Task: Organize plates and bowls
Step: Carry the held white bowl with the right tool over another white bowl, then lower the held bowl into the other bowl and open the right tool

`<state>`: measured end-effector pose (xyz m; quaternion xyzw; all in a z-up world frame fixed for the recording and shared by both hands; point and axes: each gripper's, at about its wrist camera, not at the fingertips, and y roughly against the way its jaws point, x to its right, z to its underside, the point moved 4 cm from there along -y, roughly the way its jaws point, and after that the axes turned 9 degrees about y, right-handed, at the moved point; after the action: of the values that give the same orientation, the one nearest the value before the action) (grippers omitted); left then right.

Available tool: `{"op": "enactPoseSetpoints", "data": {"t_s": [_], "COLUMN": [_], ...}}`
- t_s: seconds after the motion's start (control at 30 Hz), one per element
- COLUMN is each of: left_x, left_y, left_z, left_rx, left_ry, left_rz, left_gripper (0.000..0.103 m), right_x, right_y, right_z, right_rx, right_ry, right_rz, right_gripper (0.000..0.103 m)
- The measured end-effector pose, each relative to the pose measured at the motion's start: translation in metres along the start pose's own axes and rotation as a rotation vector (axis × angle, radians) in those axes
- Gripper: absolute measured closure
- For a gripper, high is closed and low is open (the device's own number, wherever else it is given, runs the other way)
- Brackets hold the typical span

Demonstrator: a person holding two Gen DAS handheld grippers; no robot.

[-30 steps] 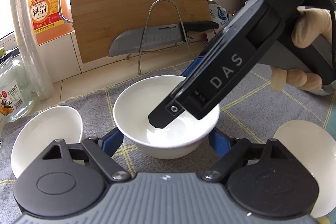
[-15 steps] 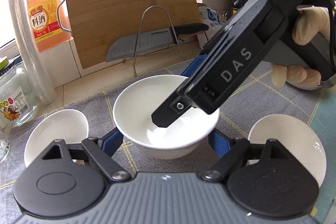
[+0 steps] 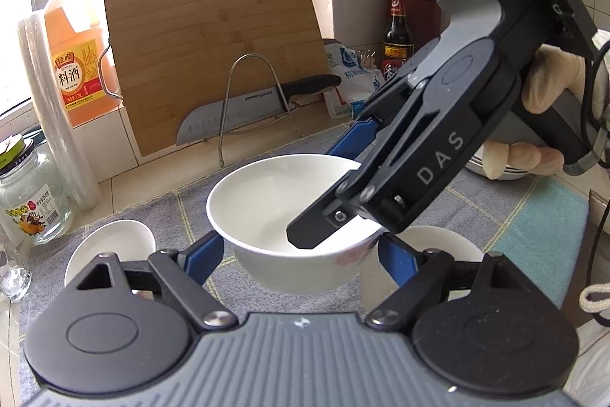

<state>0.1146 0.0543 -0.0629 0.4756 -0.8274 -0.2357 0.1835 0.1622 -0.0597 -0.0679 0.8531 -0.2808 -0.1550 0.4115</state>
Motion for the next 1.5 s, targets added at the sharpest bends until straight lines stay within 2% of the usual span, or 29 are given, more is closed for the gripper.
{"op": "enactPoseSetpoints", "data": {"t_s": [0.33, 0.7, 1.03, 1.5], "left_x": [0.027, 0.048, 0.057, 0.061], "left_y": [0.015, 0.010, -0.003, -0.007], "left_z": [0.007, 0.022, 0.035, 0.043], "left_rx": [-0.007, -0.048, -0.105, -0.145], "left_ry": [-0.018, -0.023, -0.030, -0.028], "left_rz": [0.037, 0.095, 0.125, 0.124], "left_gripper": [0.015, 0.015, 0.015, 0.015], "right_x": [-0.015, -0.021, -0.023, -0.022], "right_y": [0.030, 0.045, 0.045, 0.039], "right_z": [0.026, 0.056, 0.076, 0.086], "right_rx": [0.020, -0.003, -0.025, -0.040], "right_ry": [-0.008, -0.049, -0.094, -0.109], "right_rz": [0.024, 0.048, 0.047, 0.037], "right_gripper": [0.022, 0.022, 0.021, 0.021]}}
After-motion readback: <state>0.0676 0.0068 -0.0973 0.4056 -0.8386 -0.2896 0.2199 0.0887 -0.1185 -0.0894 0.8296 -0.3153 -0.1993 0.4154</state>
